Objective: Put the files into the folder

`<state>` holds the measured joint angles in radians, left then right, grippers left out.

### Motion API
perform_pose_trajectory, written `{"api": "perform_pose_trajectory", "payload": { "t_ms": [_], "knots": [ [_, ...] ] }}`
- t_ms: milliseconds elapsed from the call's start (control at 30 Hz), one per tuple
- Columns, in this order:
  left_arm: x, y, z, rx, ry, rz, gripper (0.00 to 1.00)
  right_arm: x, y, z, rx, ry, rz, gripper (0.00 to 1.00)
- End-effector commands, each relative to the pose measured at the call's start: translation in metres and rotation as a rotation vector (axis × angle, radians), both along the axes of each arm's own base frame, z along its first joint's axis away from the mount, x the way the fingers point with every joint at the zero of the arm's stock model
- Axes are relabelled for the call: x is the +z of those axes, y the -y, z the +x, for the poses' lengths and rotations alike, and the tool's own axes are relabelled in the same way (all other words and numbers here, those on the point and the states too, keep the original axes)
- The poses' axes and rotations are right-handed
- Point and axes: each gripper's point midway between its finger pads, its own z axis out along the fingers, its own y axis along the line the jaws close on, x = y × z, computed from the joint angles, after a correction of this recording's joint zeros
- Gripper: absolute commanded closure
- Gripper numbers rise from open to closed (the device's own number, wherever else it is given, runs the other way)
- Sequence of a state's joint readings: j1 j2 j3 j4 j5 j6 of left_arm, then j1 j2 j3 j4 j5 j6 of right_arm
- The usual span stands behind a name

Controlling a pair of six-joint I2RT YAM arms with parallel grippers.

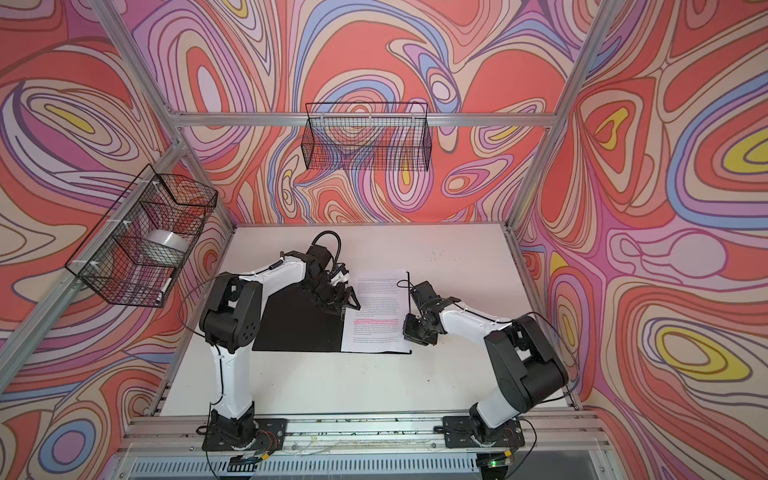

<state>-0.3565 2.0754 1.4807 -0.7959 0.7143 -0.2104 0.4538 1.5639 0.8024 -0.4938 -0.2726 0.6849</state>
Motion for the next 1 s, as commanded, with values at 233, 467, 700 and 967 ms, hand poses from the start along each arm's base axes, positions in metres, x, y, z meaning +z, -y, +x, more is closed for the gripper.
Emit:
{"api": "perform_pose_trajectory", "payload": {
  "t_ms": [233, 467, 700, 967],
  "knots": [
    [0.007, 0.000, -0.007, -0.003, -0.011, -0.013, 0.11, -0.004, -0.007, -0.002, 0.032, -0.007, 0.028, 0.78],
    [0.014, -0.001, -0.008, -0.017, 0.000, -0.010, 0.11, 0.000, 0.000, 0.000, 0.022, 0.001, -0.017, 0.77],
    [0.029, -0.011, -0.012, -0.027, 0.020, 0.010, 0.11, 0.035, 0.007, 0.010, 0.011, 0.093, -0.044, 0.79],
    [0.043, -0.016, -0.016, -0.035, 0.045, 0.009, 0.12, 0.048, -0.017, 0.009, 0.057, 0.113, 0.079, 0.84]
  ]
}}
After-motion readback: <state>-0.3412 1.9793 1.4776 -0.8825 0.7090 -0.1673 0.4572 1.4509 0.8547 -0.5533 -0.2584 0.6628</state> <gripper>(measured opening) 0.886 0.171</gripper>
